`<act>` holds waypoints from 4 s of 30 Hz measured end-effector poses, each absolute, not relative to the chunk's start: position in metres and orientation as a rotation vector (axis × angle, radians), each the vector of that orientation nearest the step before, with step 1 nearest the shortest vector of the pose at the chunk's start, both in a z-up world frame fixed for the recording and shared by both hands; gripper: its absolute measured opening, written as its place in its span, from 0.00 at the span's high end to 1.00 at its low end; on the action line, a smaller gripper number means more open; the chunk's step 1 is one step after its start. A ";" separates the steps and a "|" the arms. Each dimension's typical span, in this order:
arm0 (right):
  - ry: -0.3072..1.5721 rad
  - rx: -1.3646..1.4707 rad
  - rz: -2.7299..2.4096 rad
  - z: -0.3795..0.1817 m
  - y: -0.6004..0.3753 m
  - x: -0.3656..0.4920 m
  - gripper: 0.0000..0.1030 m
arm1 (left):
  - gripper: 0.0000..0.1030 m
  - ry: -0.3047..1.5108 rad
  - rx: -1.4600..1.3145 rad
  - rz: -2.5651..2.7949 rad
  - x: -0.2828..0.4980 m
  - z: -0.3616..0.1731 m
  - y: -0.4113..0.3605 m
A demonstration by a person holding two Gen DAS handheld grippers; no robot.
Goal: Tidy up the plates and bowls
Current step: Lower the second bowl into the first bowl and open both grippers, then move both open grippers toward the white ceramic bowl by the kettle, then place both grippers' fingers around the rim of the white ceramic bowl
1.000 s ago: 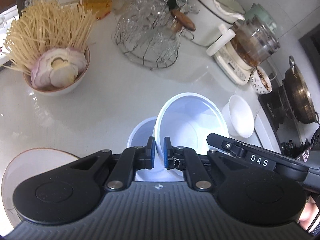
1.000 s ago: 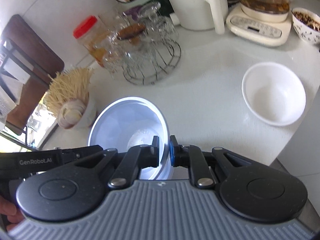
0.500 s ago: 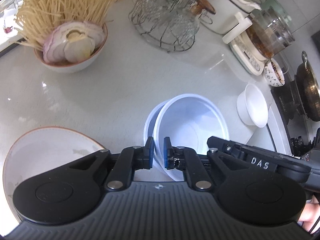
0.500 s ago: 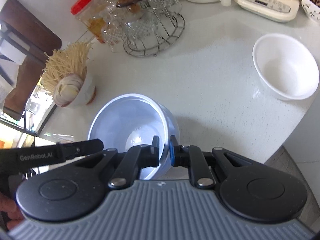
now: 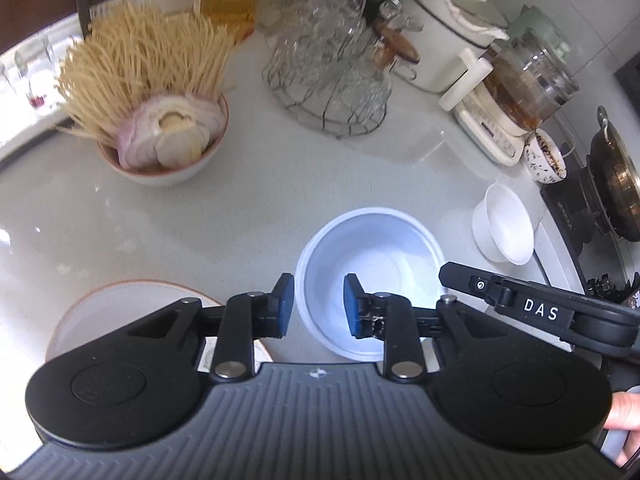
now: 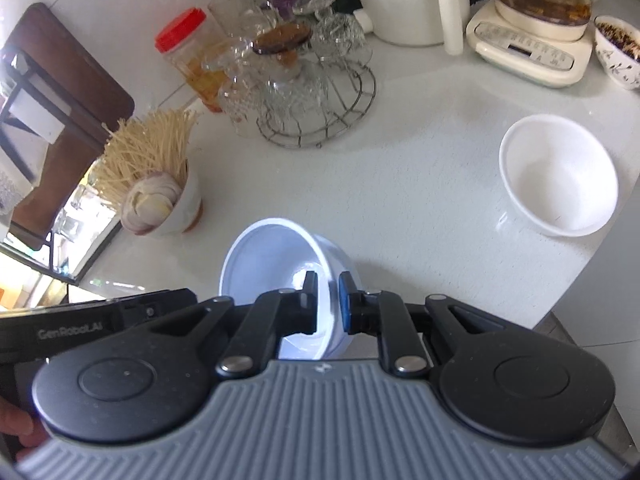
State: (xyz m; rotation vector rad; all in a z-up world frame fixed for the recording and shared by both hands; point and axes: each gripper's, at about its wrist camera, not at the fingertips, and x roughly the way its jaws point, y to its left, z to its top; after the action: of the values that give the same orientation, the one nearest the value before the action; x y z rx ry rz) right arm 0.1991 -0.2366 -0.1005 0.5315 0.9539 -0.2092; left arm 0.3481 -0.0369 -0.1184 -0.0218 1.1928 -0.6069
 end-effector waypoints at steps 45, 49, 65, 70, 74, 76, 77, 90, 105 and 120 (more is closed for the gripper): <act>0.577 0.343 -0.432 -0.025 -0.264 0.152 0.21 | 0.42 0.913 0.084 -0.725 0.324 -0.033 -0.068; 0.567 0.355 -0.431 -0.027 -0.276 0.151 0.00 | 0.41 0.913 0.082 -0.725 0.323 -0.035 -0.080; 0.633 0.432 -0.473 -0.056 -0.352 0.139 0.00 | 0.41 0.950 0.099 -0.745 0.323 -0.057 -0.164; 0.642 0.436 -0.490 -0.061 -0.375 0.133 0.00 | 0.41 0.963 0.095 -0.763 0.323 -0.066 -0.193; 0.644 0.443 -0.501 -0.066 -0.396 0.133 0.00 | 0.41 0.969 0.087 -0.767 0.324 -0.074 -0.212; 0.651 0.451 -0.504 -0.070 -0.406 0.135 0.00 | 0.41 0.975 0.085 -0.767 0.325 -0.078 -0.221; 0.655 0.459 -0.503 -0.072 -0.411 0.135 0.00 | 0.41 0.979 0.084 -0.766 0.326 -0.080 -0.225; 0.739 0.544 -0.474 -0.105 -0.463 0.148 0.00 | 0.41 1.052 0.087 -0.764 0.347 -0.115 -0.275; 0.904 0.749 -0.383 -0.155 -0.496 0.153 0.33 | 0.41 1.214 0.082 -0.755 0.361 -0.159 -0.315; 0.977 0.792 -0.311 -0.171 -0.494 0.167 0.59 | 0.55 1.278 0.122 -0.771 0.360 -0.173 -0.324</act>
State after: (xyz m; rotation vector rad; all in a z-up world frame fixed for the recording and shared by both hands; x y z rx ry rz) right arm 0.1672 -0.4942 -0.1714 0.7924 0.9768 -0.3114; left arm 0.3605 -0.3237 -0.1735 0.1216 1.2776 -0.7714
